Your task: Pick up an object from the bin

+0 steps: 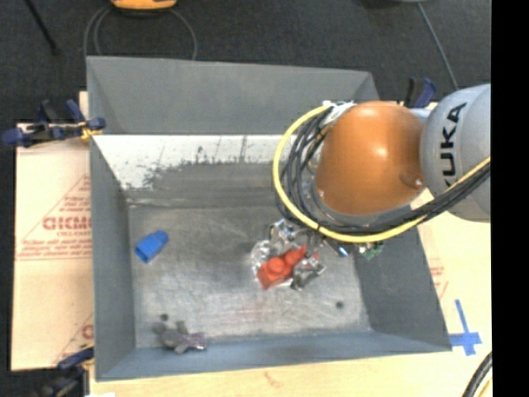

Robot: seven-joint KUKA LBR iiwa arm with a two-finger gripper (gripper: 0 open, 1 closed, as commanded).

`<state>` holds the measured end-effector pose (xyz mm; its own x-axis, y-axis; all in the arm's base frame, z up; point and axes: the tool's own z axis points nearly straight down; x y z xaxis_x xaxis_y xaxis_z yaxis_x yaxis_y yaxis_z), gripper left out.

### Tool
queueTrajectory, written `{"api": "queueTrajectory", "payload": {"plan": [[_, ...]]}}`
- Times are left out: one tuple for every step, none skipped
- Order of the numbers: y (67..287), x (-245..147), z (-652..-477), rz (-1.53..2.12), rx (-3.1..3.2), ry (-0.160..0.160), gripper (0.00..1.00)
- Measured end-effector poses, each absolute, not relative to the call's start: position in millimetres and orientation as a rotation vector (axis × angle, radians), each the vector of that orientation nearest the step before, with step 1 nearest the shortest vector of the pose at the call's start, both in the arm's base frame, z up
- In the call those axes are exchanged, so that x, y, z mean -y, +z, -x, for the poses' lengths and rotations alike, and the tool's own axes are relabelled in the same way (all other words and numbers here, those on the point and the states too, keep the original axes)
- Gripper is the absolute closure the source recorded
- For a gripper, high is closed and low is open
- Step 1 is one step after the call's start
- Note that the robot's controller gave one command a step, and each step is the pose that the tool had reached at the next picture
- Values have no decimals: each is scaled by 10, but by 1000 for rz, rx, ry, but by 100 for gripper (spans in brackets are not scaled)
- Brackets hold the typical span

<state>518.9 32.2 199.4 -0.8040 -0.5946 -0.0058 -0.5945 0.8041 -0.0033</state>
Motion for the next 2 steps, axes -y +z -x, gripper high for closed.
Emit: {"api": "queueTrajectory", "payload": {"plan": [[2912,-686,-5236,1417,-2795,-1,100],[3212,-722,-4955,1685,-2645,-1,100]]}}
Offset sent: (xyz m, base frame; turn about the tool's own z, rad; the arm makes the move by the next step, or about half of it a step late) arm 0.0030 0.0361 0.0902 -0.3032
